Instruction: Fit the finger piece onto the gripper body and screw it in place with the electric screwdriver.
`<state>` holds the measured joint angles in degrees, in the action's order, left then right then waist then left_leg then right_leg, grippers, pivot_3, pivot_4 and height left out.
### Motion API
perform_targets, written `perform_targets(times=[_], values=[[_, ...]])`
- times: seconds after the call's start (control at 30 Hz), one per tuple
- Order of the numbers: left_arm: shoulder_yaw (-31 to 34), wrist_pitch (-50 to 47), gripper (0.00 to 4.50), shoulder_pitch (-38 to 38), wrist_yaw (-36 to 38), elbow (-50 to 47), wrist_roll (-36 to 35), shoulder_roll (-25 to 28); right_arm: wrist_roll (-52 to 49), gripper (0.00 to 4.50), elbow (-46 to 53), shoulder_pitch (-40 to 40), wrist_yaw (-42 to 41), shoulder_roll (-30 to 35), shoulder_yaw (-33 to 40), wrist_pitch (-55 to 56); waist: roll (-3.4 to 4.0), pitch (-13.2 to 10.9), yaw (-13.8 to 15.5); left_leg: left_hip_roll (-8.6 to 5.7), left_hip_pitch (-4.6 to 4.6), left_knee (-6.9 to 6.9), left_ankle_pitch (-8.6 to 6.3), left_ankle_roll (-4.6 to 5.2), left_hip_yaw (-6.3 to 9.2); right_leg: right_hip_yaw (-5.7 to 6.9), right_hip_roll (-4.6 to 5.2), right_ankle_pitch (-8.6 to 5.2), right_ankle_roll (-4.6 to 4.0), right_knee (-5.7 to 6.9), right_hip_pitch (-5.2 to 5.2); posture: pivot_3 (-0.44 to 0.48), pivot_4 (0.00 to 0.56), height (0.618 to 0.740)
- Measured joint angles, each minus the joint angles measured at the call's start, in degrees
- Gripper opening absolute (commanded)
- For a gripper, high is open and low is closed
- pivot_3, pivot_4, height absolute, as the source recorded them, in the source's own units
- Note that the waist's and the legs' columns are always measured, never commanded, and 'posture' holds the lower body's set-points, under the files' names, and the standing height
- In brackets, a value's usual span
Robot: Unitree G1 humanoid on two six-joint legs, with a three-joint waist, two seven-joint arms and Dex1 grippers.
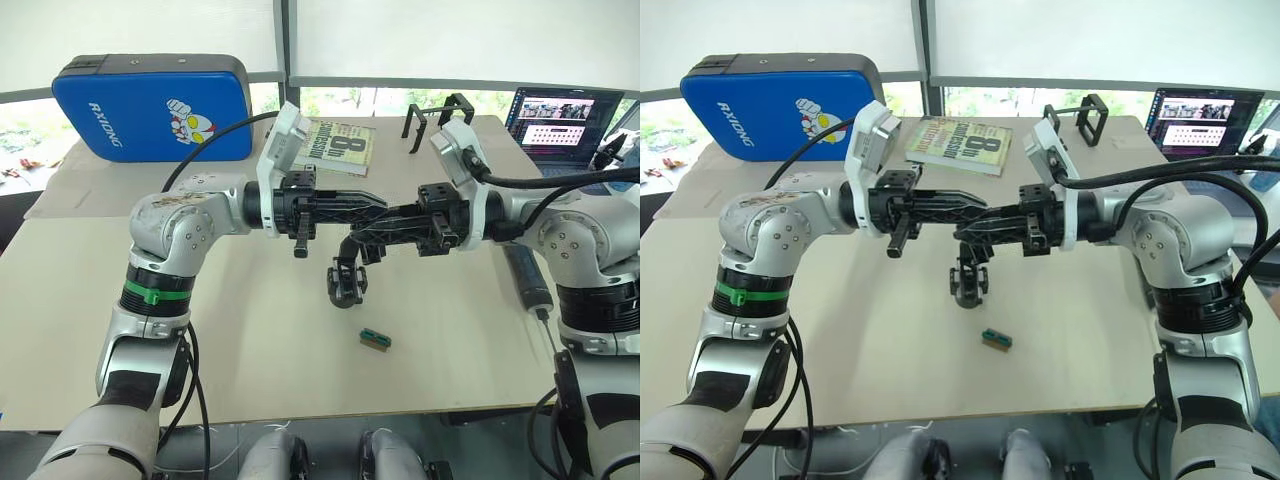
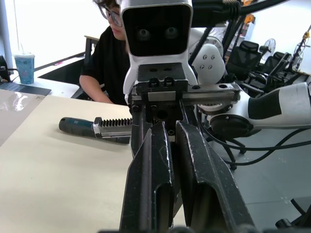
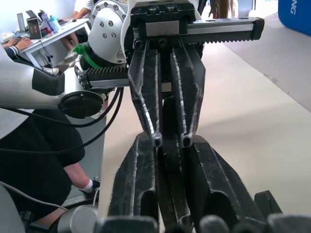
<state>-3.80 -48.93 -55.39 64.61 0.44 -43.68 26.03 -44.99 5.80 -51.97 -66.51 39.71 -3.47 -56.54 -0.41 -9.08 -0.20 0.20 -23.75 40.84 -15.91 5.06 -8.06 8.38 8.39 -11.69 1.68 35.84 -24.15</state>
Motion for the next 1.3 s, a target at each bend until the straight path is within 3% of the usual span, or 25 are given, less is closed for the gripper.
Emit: perform_targets(times=[0.13,0.33,0.47,0.57,0.67,0.87,1.03,1.27,1.3], values=[[0.0,0.0,0.0,0.3,0.1,-0.5,0.1,0.2,1.3,0.34,-0.3,0.0,-1.7,0.0,-0.7,2.0,0.0,0.0,0.0,-0.01,0.0,0.0,0.0,0.0,0.0,0.0,0.0,0.0,0.0,-0.01,0.0,0.0,0.15,0.74],[-0.1,1.8,2.51,2.0,4.1,-0.4,1.9,5.6,4.7,0.34,-0.2,1.0,-6.1,0.9,-2.7,8.0,0.0,0.0,-0.4,0.01,0.01,-0.02,0.0,0.0,-0.01,0.0,-0.02,-0.01,0.01,0.0,-0.03,0.0,0.15,0.74],[-2.0,18.1,4.43,8.6,11.1,2.8,12.2,12.7,9.1,0.34,-0.4,5.8,-8.4,1.6,-2.7,16.2,0.01,0.0,-0.5,-0.02,0.04,-0.06,0.0,-0.01,-0.07,0.0,-0.02,-0.01,0.01,-0.04,-0.02,0.0,0.15,0.74],[-4.1,26.9,4.5,14.1,13.8,5.6,18.3,14.8,12.2,0.34,-1.1,9.1,-9.7,1.3,-2.7,22.9,0.02,0.0,-0.3,-0.04,-0.01,-0.02,-0.01,-0.01,-0.06,0.01,0.02,-0.01,0.01,-0.05,-0.02,0.0,0.15,0.74],[-6.0,34.9,4.5,16.9,13.3,10.6,24.0,13.7,15.2,0.34,-3.0,11.4,-11.0,1.0,-2.9,29.1,0.01,0.0,0.0,-0.06,0.01,0.01,-0.01,-0.01,-0.05,0.01,0.05,-0.02,0.03,-0.09,-0.01,0.0,0.15,0.74],[-10.8,49.6,4.5,16.4,7.6,26.7,33.8,1.6,17.7,0.34,-5.3,12.4,-12.0,-1.0,-4.0,33.5,0.01,0.0,0.4,-0.05,-0.05,0.07,0.0,0.01,-0.02,0.06,0.04,-0.01,0.02,0.01,-0.03,0.0,0.15,0.74],[-10.9,52.8,4.5,13.2,3.7,36.0,35.3,-8.1,19.2,0.34,-5.4,12.6,-11.9,-2.0,-4.6,35.4,-0.01,0.0,0.4,-0.03,-0.07,0.08,0.0,0.02,-0.02,0.07,0.05,-0.01,0.03,0.02,-0.04,0.0,0.15,0.74],[-10.7,54.6,4.5,12.3,3.1,40.5,36.7,-11.2,18.6,0.34,-5.4,13.3,-11.7,-4.2,-4.5,35.4,-0.01,0.0,0.0,0.01,-0.05,0.07,0.0,0.02,-0.01,0.08,0.04,0.0,0.02,0.04,-0.05,0.0,0.15,0.74],[-10.7,55.0,4.25,12.1,3.1,41.1,36.8,-11.4,18.3,0.34,-5.3,13.3,-11.7,-4.6,-4.5,35.4,-0.01,0.0,0.0,0.01,-0.05,0.08,0.0,0.03,0.0,0.08,0.05,0.0,0.02,0.04,-0.04,0.0,0.15,0.74]])
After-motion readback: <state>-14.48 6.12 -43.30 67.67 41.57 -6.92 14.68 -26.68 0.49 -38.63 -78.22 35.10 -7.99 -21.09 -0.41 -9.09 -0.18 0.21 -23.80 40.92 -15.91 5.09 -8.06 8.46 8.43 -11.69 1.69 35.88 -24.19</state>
